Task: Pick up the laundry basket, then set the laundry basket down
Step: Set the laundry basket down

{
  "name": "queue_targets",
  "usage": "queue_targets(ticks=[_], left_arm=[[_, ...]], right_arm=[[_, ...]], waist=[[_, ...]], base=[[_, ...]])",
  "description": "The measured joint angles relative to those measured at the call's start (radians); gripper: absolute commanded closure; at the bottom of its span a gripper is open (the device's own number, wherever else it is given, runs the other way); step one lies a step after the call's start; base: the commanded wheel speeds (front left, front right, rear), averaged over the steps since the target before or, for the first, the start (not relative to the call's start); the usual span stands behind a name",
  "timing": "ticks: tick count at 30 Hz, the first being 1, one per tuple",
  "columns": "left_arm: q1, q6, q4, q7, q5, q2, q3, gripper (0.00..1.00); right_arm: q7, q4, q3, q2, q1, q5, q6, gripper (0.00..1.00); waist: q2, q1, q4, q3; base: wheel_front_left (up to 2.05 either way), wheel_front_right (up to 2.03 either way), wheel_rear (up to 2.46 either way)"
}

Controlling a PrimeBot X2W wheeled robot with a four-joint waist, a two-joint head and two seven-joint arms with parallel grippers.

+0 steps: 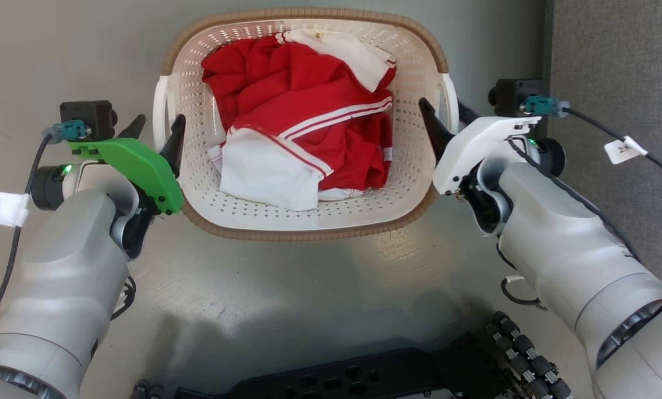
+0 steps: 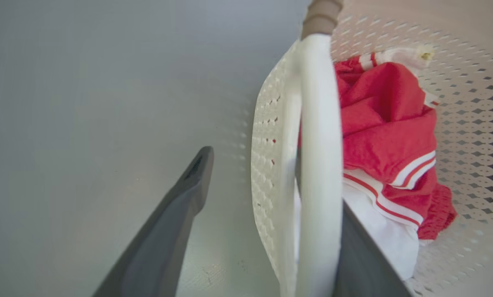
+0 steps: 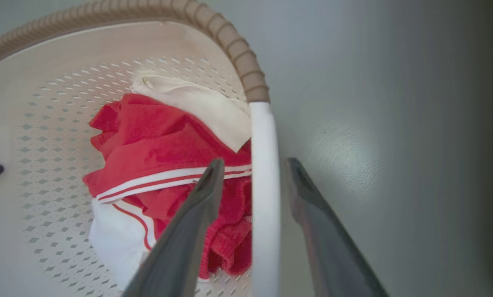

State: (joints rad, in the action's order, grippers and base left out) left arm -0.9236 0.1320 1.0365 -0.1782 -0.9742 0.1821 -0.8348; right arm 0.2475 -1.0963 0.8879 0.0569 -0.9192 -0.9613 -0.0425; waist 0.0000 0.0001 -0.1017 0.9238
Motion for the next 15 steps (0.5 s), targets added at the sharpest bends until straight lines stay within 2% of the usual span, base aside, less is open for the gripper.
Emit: queue_targets(ticks=[15], left_arm=[[0.0, 0.0, 0.01, -0.003, -0.008, 0.002, -0.025, 0.0]], right_arm=[[0.0, 0.001, -0.001, 0.003, -0.007, -0.009, 0.001, 0.0]], waist=[[0.0, -0.0001, 0.001, -0.014]], base=[[0.0, 0.0, 0.0]])
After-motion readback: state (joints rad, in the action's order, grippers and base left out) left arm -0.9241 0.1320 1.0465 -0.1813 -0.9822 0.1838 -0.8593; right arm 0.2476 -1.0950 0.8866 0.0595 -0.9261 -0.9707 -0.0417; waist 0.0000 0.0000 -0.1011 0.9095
